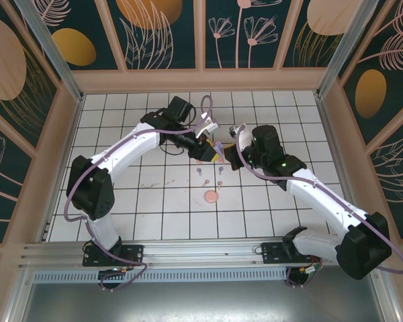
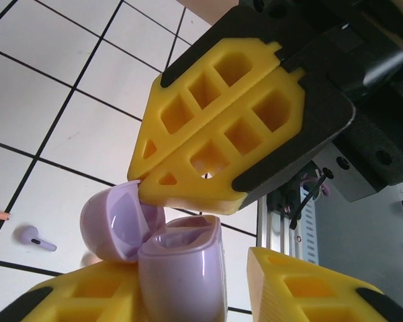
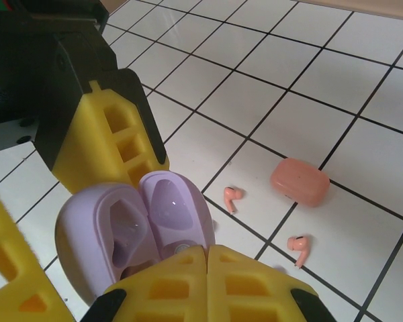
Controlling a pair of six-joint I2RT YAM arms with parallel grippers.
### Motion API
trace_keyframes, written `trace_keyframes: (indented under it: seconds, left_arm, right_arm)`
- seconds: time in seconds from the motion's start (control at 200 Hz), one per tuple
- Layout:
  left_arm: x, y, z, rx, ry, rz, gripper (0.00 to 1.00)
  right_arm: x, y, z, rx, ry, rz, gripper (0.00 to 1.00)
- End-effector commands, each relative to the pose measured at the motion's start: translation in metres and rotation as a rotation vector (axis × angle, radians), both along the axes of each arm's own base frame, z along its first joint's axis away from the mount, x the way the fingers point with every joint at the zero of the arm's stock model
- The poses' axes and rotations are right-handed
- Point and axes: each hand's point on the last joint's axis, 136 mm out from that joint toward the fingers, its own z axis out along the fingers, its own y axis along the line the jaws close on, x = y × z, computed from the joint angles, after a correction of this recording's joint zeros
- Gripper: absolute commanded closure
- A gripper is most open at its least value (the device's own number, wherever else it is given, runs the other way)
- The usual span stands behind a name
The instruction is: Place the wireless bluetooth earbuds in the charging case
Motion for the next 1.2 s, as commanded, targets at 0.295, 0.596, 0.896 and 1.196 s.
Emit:
trace_keyframes:
  seconds: [0.295, 0.596, 0.896, 1.196]
  left_arm:
    - [0.003, -0.003, -0.001, -0.052, 0.01, 0.003, 0.85]
    - [0.009, -0.005, 0.005, -0.11, -0.025, 0.064, 1.0]
    - [0.032, 0.017, 0.026, -0.152, -0.175, 0.282, 1.0]
    - [0.049, 0.067, 0.08, -0.299, -0.419, 0.584, 1.0]
  right_arm:
    - [0.0, 0.006, 0.023, 0.062, -0.036, 0.007, 0.97]
    - [0.004, -0.001, 0.036, 0.072, -0.047, -0.047, 0.64]
    - [0.001, -0.029, 0.056, 0.141, 0.017, -0.224, 0.39]
    - [-0.001, -0.045, 0.027, 0.181, 0.256, -0.421, 0.39]
